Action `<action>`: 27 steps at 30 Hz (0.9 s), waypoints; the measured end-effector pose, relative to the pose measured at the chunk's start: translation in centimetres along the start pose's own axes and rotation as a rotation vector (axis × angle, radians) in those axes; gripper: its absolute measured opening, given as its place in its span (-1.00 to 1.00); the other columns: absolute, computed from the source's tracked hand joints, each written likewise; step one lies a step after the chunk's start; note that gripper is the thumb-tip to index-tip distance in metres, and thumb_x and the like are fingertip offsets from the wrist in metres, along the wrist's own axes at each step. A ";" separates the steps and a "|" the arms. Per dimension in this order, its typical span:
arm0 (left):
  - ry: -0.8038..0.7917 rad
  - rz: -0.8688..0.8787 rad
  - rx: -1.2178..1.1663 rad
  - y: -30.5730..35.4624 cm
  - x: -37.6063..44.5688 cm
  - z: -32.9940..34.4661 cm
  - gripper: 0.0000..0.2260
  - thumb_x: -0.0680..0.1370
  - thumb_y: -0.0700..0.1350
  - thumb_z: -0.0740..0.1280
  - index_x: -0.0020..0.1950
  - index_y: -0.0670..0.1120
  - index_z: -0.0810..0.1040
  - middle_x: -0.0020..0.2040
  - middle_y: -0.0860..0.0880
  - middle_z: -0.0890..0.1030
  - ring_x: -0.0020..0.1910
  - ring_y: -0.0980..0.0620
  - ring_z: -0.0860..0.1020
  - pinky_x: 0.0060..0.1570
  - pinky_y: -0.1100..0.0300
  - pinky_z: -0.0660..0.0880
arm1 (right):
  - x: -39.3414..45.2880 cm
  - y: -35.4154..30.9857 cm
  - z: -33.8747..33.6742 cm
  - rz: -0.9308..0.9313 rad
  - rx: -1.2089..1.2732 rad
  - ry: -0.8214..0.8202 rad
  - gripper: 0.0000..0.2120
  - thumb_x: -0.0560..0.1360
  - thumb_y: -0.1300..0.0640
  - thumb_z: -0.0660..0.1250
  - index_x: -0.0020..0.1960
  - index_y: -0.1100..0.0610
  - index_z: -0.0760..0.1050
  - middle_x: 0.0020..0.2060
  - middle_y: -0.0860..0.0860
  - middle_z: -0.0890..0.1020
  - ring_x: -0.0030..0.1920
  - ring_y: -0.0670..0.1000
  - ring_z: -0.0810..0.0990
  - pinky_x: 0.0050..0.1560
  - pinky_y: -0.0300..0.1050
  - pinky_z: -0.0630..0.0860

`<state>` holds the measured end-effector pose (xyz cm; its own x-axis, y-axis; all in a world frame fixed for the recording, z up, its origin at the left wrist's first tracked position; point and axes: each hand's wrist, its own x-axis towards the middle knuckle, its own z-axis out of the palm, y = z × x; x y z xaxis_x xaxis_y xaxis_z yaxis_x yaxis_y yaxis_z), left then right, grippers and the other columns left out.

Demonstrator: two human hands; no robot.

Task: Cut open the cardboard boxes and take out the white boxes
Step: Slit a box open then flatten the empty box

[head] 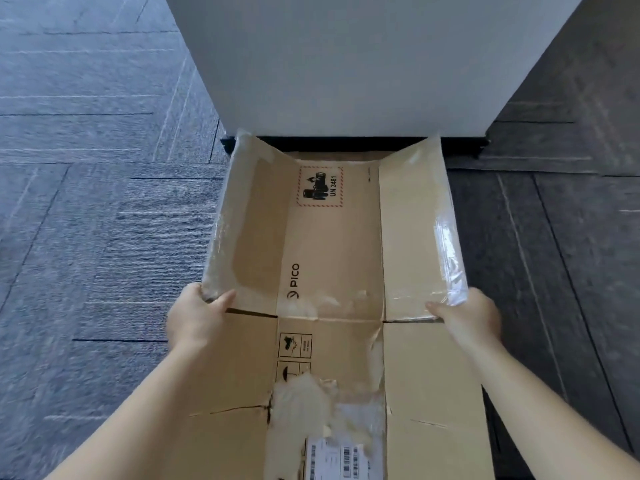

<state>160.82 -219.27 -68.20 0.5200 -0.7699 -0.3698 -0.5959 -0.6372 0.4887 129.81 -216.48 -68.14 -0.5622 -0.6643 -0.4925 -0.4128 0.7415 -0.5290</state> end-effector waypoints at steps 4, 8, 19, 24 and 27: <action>0.015 -0.016 -0.032 0.2 1.2 0.3 -0.78 0.50 -0.05 0.37 -0.06 -0.17 0.42 -0.11 -0.11 0.49 -0.08 -0.11 0.45 -0.16 0.13 0.27 | 0.6 -0.9 1.0 -0.041 0.020 0.000 -0.63 0.40 0.16 0.43 0.05 0.36 0.39 -0.01 0.24 0.51 -0.02 0.17 0.47 -0.19 -0.11 0.26; 0.027 -0.019 -0.032 1.1 2.4 0.5 -0.68 0.51 -0.06 0.36 0.14 -0.22 0.40 0.03 -0.17 0.54 0.09 -0.19 0.49 -0.09 0.09 0.30 | 1.5 -1.6 1.7 -0.070 0.025 0.031 -0.55 0.44 0.17 0.38 0.22 0.33 0.32 0.16 0.25 0.47 0.13 0.20 0.46 -0.08 -0.13 0.29; -0.053 0.092 0.247 1.7 2.8 0.1 -0.52 0.52 -0.14 0.35 0.38 -0.24 0.29 0.32 -0.24 0.39 0.29 -0.21 0.37 0.18 -0.01 0.32 | 2.0 -2.4 -0.4 -0.155 -0.301 0.007 -0.39 0.49 0.11 0.32 0.45 0.20 0.14 0.39 0.18 0.27 0.34 0.20 0.32 0.24 0.05 0.34; -0.178 0.343 0.514 6.7 -1.9 -4.6 -0.53 0.54 -0.07 0.29 0.38 -0.24 0.31 0.39 -0.18 0.34 0.36 -0.16 0.31 0.26 0.00 0.29 | -2.0 -6.3 -5.6 -0.245 -0.346 -0.060 -0.55 0.56 0.11 0.20 0.41 0.20 0.25 0.40 0.15 0.27 0.32 0.17 0.35 0.22 -0.03 0.35; -0.204 0.530 0.636 12.2 -6.2 -10.1 -0.45 0.55 -0.01 0.27 0.47 -0.18 0.18 0.49 -0.13 0.21 0.47 -0.10 0.15 0.42 0.04 0.10 | -5.9 -10.4 -11.3 -0.270 -0.361 -0.104 -0.56 0.56 0.09 0.19 0.41 0.17 0.27 0.41 0.12 0.27 0.31 0.17 0.37 0.22 -0.02 0.35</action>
<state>156.49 -221.90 -52.01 -0.0083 -0.9240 -0.3824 -0.9915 -0.0419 0.1228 129.31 -219.20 -51.99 -0.3326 -0.8307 -0.4466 -0.7679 0.5134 -0.3830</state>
